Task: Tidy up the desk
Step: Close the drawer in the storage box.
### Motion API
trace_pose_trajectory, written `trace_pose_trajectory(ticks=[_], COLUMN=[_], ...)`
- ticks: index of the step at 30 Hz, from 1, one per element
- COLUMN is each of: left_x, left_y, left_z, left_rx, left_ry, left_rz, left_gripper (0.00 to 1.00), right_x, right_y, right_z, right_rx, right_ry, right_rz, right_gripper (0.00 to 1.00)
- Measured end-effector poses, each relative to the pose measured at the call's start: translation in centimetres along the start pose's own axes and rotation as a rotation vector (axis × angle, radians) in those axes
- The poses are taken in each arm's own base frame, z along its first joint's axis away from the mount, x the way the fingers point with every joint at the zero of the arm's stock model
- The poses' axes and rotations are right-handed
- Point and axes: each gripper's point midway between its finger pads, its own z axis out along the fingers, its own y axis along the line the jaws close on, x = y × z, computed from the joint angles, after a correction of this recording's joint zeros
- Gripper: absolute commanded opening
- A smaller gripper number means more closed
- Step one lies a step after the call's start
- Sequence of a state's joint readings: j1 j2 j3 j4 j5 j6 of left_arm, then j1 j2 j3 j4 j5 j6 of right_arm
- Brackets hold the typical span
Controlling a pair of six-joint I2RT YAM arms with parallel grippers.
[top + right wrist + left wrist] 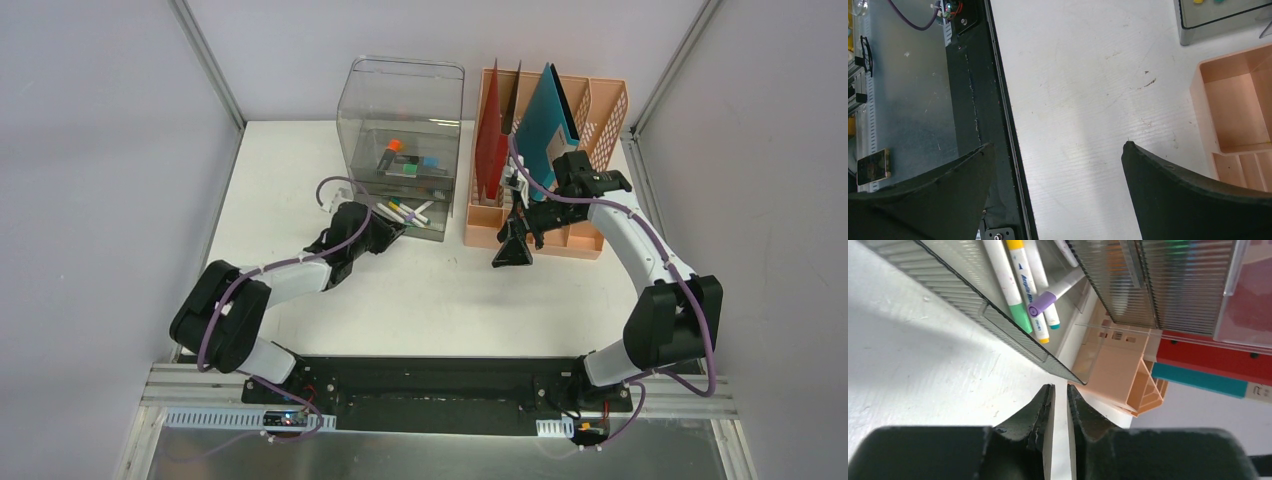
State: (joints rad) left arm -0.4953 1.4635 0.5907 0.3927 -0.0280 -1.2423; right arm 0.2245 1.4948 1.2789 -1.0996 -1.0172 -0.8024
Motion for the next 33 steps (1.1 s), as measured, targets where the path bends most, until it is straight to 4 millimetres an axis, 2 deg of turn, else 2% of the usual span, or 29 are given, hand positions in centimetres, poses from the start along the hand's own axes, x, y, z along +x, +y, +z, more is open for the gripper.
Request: trace_pose_trajectory(ticks=[5, 7, 13, 19, 26, 31, 33], left_x=[-0.4, -0.3, 0.0, -0.2, -0.4, -0.6, -0.8], left_y=[1.2, 2.3, 4.7, 6.2, 6.6, 5.8, 5.5], left_z=[-0.1, -0.1, 0.9, 2.0, 3.3, 4.5, 5.0], left_rx=[-0.099, -0.146, -0.233, -0.286, -0.3, -0.268, -0.248], left_ry=[-0.013, -0.014, -0.015, -0.041, -0.056, -0.068, -0.08], left_rz=[0.004, 0.005, -0.005, -0.019, -0.03, -0.04, -0.045], left_gripper=[0.08, 0.0, 0.0, 0.0, 0.0, 0.0, 0.05], right_x=[0.1, 0.1, 0.1, 0.1, 0.1, 0.1, 0.1], right_y=[-0.1, -0.1, -0.1, -0.1, -0.1, -0.2, -0.2], right_z=[0.0, 0.0, 0.0, 0.0, 0.0, 0.0, 0.0], right_rx=[0.004, 0.005, 0.005, 0.006, 0.008, 0.008, 0.008], right_ry=[0.004, 0.005, 0.005, 0.006, 0.007, 0.008, 0.008], right_rz=[0.0, 0.0, 0.0, 0.0, -0.002, -0.003, -0.003], right_gripper=[1.0, 1.0, 1.0, 1.0, 1.0, 1.0, 1.0])
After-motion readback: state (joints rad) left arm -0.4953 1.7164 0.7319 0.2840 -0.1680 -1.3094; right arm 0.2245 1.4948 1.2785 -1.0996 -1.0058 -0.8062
